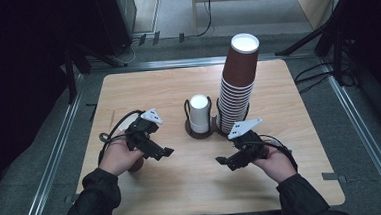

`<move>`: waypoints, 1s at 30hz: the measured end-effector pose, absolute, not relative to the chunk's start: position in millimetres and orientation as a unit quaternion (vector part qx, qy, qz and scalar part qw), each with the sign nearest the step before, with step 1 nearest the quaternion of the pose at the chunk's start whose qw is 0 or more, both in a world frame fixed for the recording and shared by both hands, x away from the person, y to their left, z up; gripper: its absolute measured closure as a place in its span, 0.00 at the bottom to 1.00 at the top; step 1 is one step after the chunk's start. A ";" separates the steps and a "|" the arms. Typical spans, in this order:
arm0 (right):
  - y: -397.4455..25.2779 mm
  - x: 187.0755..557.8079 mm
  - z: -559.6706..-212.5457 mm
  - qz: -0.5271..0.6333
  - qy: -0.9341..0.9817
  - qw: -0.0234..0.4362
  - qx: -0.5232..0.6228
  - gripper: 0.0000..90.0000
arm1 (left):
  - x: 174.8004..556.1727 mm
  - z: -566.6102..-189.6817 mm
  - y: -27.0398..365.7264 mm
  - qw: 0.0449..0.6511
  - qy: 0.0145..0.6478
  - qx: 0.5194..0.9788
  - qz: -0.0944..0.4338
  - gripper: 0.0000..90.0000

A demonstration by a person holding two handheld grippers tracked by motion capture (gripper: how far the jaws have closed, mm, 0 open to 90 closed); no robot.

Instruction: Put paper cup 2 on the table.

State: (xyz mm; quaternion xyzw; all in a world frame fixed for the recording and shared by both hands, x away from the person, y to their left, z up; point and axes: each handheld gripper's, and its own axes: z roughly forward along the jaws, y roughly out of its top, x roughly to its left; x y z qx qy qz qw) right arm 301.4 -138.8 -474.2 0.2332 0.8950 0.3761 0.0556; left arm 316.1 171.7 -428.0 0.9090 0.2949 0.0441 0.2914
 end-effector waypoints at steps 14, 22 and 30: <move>-137.1 294.8 -476.1 0.377 0.893 0.056 0.239 0.17 | 310.9 -444.4 125.7 0.290 0.265 0.919 0.039 0.01; -133.5 293.9 -476.1 0.381 0.891 0.054 0.240 0.17 | 304.8 -451.2 108.1 0.296 0.246 0.923 0.015 0.01; -128.8 293.8 -478.0 0.378 0.895 0.050 0.233 0.17 | 302.8 -458.4 104.3 0.294 0.240 0.925 0.012 0.01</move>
